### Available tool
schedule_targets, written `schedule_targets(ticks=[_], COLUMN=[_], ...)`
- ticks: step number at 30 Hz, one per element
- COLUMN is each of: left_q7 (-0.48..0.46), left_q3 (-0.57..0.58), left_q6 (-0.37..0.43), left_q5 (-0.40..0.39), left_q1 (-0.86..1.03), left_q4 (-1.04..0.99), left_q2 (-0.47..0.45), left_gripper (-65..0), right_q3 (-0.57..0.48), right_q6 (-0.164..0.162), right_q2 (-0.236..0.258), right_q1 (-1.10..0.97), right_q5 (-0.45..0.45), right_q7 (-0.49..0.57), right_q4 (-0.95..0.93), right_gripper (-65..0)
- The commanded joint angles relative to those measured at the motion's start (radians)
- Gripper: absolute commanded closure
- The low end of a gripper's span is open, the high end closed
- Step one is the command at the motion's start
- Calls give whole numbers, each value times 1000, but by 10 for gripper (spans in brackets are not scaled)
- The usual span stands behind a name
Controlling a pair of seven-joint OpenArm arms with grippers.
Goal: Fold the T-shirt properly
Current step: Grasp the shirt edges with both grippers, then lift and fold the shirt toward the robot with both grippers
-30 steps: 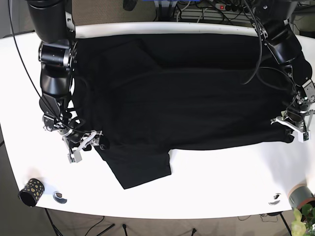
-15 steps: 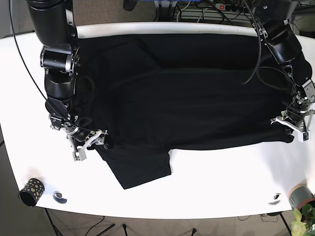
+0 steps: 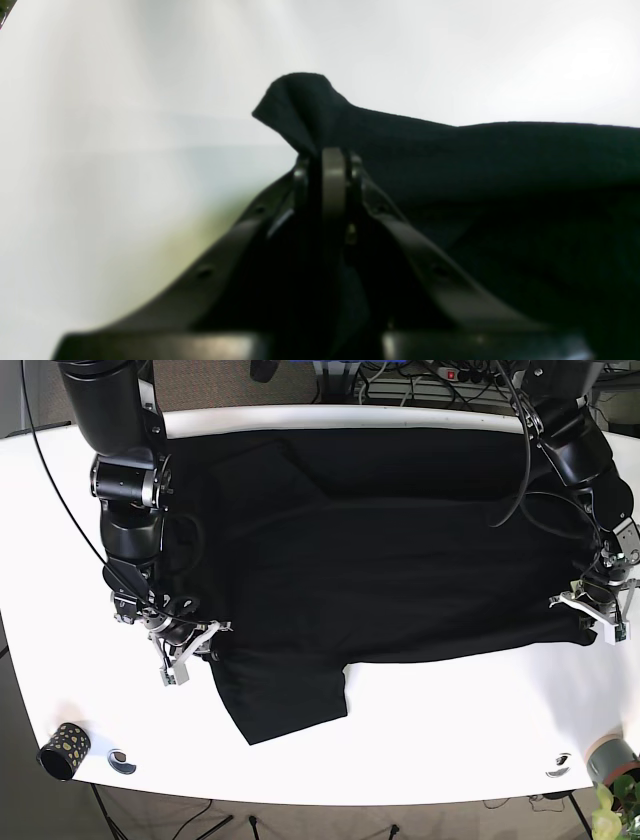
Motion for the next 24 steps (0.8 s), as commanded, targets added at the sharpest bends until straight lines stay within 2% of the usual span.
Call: schedule_targets(ticks=[1,7,14,24], left_q7=[-20,-20,-20,-20], left_q3=[-2,-1,1,-4], left_q6=[-1,-1,-1,-7], left_q5=[-11,-11,-11,-11], left_q1=[-22,-25,-32,-42], left_q4=[17,17,26,74], left_q2=[-22,-21,-19,-18], left_gripper=[0,0,0,0], right_q3=[1,1,3,4], right_q6=[5,8,15,15], right_q2=[11,17,22,22], right_q1=[41,34,7,-147], right_q5=[11,11,11,17], right_q7=[19,-9,-144,-306], right_q4=[19,114,281,645], right_gripper=[-59,-51,-49,-49])
